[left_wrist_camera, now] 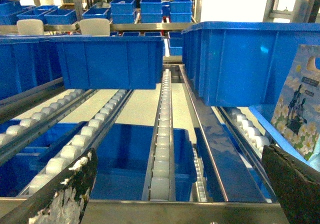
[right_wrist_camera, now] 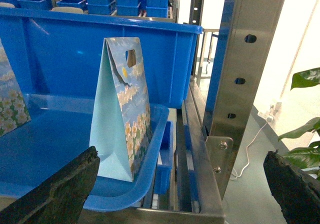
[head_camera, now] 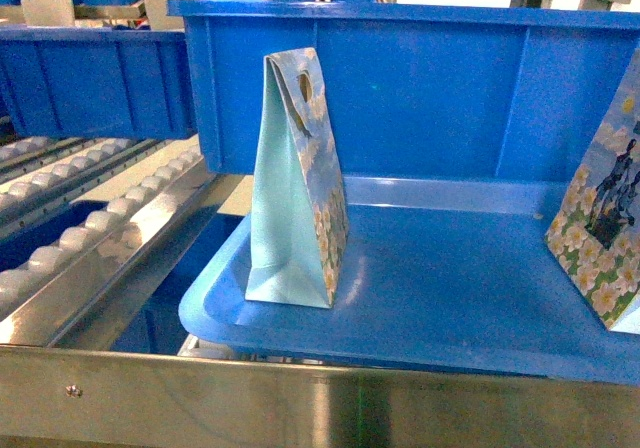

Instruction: Move flower gift bag to table near conveyor

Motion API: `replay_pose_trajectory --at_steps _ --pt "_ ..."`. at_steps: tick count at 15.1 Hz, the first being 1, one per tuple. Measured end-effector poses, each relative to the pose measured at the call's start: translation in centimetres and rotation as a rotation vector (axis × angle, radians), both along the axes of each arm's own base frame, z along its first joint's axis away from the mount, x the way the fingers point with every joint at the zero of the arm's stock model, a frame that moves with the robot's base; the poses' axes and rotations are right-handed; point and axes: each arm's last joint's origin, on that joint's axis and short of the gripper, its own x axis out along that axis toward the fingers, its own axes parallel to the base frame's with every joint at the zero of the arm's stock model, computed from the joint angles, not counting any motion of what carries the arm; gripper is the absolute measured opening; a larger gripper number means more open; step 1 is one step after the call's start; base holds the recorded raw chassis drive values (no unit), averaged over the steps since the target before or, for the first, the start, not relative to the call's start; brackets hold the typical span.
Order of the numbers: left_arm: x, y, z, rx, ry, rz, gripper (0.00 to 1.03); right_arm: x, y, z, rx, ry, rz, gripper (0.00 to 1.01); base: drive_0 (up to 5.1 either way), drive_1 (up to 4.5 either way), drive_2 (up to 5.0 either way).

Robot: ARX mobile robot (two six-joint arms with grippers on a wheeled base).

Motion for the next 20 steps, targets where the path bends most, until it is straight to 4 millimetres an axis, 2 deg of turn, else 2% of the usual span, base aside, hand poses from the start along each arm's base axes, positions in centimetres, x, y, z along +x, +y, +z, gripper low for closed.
replay_pose_trajectory --at_steps 3,5,8,10,12,15,20 --pt "0.0 0.0 0.0 0.000 0.000 0.000 0.98 0.0 0.0 0.0 0.000 0.000 0.000 0.98 0.0 0.00 0.0" --pt "0.1 -0.1 0.2 -0.003 -0.019 -0.010 0.98 0.2 0.2 0.7 -0.002 -0.066 0.025 0.98 0.0 0.00 0.0" --pt "1.3 -0.1 0.7 0.009 -0.049 -0.029 0.98 1.5 0.7 0.9 -0.011 -0.062 0.067 0.98 0.0 0.00 0.0" --pt "2.3 -0.2 0.8 0.017 -0.052 -0.030 0.98 2.6 0.7 1.0 -0.011 -0.057 0.068 0.98 0.0 0.00 0.0" --pt "2.8 -0.7 0.8 0.031 -0.048 -0.054 0.98 3.7 0.8 2.0 -0.015 -0.082 0.082 0.98 0.0 0.00 0.0" --pt "2.5 -1.4 0.6 0.048 -0.030 -0.067 0.98 7.0 1.2 5.0 -0.014 -0.132 0.096 0.98 0.0 0.00 0.0" --pt "2.5 -1.5 0.6 0.057 -0.032 -0.071 0.98 10.6 2.1 6.2 -0.005 -0.094 0.139 0.98 0.0 0.00 0.0"
